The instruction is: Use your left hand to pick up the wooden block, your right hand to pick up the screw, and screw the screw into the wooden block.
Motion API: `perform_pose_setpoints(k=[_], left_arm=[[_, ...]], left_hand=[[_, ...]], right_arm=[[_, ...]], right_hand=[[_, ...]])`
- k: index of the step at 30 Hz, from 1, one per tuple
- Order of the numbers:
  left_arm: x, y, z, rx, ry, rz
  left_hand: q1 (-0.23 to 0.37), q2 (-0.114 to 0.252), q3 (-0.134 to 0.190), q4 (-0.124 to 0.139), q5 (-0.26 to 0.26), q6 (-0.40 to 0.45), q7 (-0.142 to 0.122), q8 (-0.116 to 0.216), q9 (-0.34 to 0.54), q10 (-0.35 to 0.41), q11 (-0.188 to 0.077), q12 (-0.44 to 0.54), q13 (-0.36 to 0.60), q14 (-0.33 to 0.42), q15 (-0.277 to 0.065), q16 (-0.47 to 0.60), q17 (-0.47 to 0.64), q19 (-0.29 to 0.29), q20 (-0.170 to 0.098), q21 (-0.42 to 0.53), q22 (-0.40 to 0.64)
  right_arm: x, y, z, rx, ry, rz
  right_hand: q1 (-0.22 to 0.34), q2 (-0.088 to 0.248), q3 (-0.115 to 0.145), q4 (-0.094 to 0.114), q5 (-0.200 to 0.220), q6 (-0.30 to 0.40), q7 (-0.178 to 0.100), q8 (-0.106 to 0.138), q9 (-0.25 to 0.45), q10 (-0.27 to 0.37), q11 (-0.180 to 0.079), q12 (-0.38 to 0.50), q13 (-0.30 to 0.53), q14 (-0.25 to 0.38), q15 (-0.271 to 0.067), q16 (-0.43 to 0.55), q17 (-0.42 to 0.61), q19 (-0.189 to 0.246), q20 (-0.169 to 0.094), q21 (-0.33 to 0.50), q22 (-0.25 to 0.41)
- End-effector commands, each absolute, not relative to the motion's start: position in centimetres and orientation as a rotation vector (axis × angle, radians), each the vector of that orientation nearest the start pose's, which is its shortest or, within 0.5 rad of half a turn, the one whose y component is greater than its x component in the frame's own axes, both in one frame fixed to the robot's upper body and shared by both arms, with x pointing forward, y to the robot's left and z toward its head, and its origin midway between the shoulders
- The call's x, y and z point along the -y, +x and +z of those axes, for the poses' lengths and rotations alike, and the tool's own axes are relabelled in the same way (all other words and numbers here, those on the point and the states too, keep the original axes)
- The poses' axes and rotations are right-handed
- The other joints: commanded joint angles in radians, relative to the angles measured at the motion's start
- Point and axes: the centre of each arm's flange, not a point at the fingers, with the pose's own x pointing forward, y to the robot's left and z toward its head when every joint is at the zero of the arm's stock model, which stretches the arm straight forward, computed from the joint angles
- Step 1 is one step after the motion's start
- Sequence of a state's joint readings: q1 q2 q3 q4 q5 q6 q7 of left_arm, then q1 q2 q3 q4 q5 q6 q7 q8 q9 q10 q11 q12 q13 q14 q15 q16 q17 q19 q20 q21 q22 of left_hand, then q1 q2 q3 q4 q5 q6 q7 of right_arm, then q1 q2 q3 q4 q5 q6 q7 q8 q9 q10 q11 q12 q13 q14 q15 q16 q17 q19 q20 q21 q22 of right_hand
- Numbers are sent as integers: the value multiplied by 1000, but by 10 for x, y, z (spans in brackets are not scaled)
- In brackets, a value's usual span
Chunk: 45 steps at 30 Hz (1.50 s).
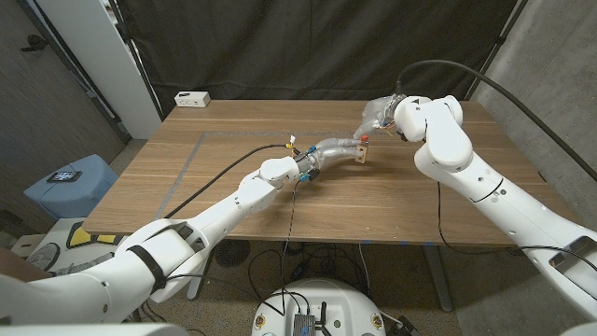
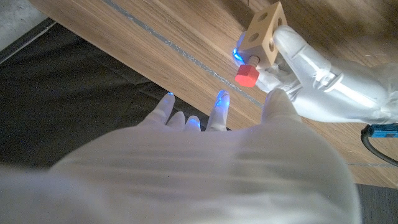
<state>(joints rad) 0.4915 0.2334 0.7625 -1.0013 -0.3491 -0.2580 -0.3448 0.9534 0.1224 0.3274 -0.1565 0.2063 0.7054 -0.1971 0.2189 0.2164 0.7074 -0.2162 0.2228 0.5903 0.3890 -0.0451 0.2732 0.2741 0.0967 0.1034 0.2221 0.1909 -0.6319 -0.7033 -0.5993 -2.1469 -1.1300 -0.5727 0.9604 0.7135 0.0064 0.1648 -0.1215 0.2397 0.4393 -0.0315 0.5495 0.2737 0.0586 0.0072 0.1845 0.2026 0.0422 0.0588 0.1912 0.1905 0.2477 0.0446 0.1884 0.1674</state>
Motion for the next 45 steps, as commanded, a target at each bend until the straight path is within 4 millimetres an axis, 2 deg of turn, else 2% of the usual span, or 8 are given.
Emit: perform_pose_setpoints(k=[1, 3, 12, 16, 25, 45], left_arm=[[-35, 674, -13, 525, 436, -795], [-35, 674, -12, 527, 440, -796], [-34, 674, -12, 529, 444, -798], [-35, 674, -12, 529, 444, -796], [-34, 674, -12, 527, 442, -801], [-32, 674, -11, 526, 443, -804]], left_hand=[[5, 7, 3, 1, 7, 9, 0, 4, 5, -2, -2, 6, 6, 8, -85, 0, 3, -3, 5, 4, 3], [5, 7, 3, 2, 7, 8, 1, 4, 5, -2, -2, 6, 6, 8, -85, 0, 3, -3, 4, 4, 3], [4, 7, 3, 2, 7, 9, 1, 5, 5, -1, -2, 7, 6, 8, -86, 0, 3, -4, 6, 4, 3], [4, 7, 3, 2, 7, 10, 1, 5, 5, -1, -2, 7, 6, 8, -86, 0, 3, -4, 5, 4, 3], [5, 6, 3, 1, 7, 12, 0, 6, 5, -1, -2, 7, 6, 9, -85, 1, 4, -4, 7, 4, 3], [4, 7, 2, 3, 7, 10, 2, 5, 5, 0, -2, 8, 5, 9, -86, 2, 4, -5, 6, 4, 3]], right_arm=[[178, 521, 119, 208, -1740, 58], [179, 521, 120, 206, -1739, 64], [183, 522, 123, 193, -1736, 78], [184, 523, 125, 197, -1735, 76], [188, 523, 125, 190, -1730, 73], [188, 526, 121, 172, -1720, 107]], right_hand=[[25, 1, 11, -18, 3, -15, -1, -12, -5, -13, -3, 1, 3, -14, 8, -2, 2, -6, 1, -3, 4], [41, 4, 21, -27, 10, -20, -6, -18, -9, -21, -4, 1, 4, -19, 10, -2, 2, -10, 5, -3, 3], [84, 21, 51, -45, 34, -18, -14, -26, -17, -33, -12, 4, 4, -27, 12, 0, 3, -13, 7, -2, 3], [99, 25, 61, -50, 44, -5, -17, -24, -20, -38, -16, 5, 4, -29, 13, 0, 3, -14, 8, -1, 3], [167, 31, 102, -63, 82, 42, -37, -14, -29, -42, -31, 9, 4, -30, 3, 3, 2, -12, 9, 1, 2], [193, 15, 117, -58, 103, 32, -38, -21, -33, -65, -32, 4, 4, -37, 5, 2, 2, -12, 12, 1, 3]])
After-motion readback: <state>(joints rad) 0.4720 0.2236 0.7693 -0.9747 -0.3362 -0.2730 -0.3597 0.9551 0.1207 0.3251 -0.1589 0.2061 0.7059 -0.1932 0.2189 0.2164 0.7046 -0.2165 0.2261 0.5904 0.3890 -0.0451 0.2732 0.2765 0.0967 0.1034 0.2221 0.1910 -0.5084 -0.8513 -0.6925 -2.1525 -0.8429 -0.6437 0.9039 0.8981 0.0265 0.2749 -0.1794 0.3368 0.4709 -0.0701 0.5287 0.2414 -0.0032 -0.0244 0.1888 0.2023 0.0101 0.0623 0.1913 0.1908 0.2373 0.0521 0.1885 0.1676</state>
